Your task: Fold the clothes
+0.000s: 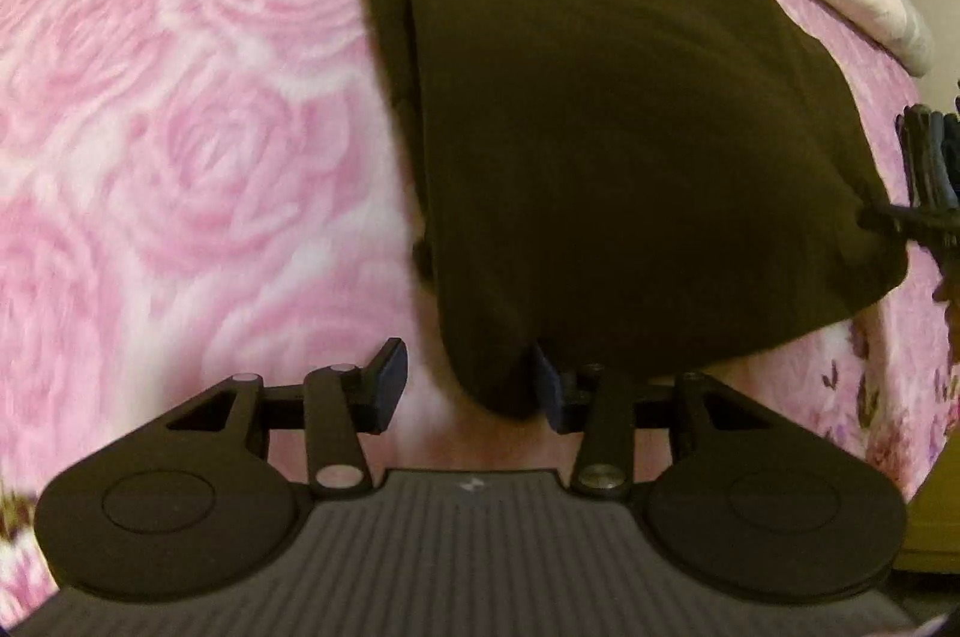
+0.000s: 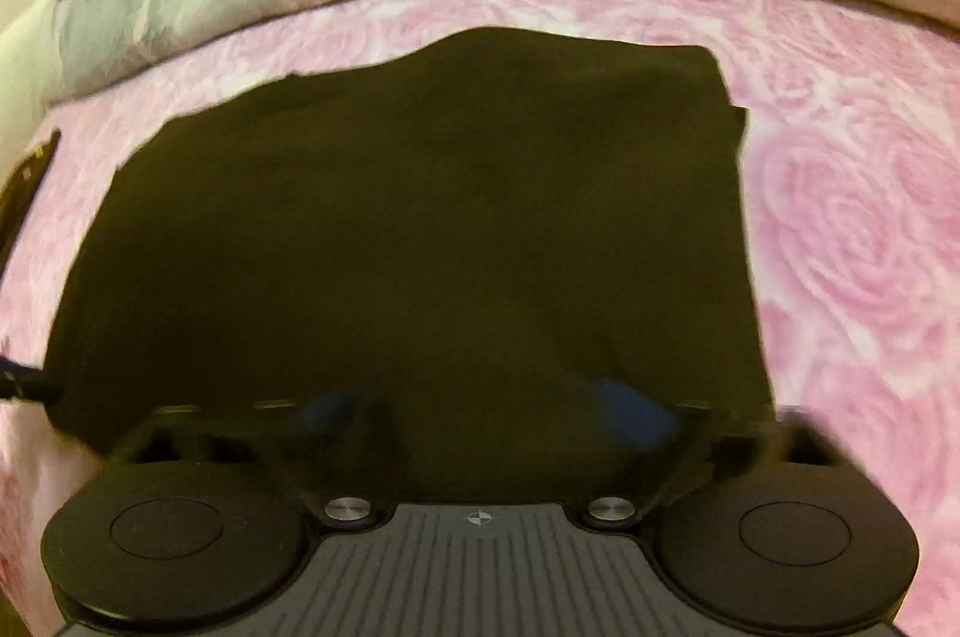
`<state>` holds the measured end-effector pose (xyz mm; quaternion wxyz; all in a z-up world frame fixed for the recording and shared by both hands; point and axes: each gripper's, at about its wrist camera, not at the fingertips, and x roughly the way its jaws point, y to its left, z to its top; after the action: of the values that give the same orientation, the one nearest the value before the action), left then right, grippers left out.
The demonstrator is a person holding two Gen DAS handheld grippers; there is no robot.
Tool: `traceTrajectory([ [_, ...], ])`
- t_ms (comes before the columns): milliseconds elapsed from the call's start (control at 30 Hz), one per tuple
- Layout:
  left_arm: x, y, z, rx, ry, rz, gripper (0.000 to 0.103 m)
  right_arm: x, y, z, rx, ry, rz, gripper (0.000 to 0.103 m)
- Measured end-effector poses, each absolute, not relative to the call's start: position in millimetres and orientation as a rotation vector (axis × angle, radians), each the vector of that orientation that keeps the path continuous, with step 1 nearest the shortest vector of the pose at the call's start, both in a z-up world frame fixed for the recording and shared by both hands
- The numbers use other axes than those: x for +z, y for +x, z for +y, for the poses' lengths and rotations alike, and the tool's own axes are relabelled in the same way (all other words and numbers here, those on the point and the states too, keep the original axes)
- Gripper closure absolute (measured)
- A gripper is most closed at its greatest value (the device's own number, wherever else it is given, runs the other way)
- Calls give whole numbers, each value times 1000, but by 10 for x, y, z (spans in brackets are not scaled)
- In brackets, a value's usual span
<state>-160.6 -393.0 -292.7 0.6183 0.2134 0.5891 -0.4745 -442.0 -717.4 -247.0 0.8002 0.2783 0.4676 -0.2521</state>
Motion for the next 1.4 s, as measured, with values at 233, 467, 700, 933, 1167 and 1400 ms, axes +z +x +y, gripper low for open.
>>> traceTrajectory([
  [233,-2849,-1802,-3851,-1194,654,1220,103,-2380,-4899,-6787,-595,590,1073,2],
  [467,-2716,-1576,-3696,-1127,621,1219,100,-2380,-5417,-6845,-750,733,1021,2],
  [700,-2908,-1727,-3852,-1151,439,1345,70,-2427,-5453,-6853,-788,871,905,2],
  [933,-2688,-1868,-3859,-1307,712,1153,103,-2613,-5470,-7039,-813,1082,814,2],
  [1167,-2564,-1759,-3646,-1284,969,973,103,-2620,-5506,-7170,-876,1159,751,2],
  [1400,-2587,-2470,-3732,-1531,1161,583,58,-2677,-5566,-6972,-886,1258,670,2],
])
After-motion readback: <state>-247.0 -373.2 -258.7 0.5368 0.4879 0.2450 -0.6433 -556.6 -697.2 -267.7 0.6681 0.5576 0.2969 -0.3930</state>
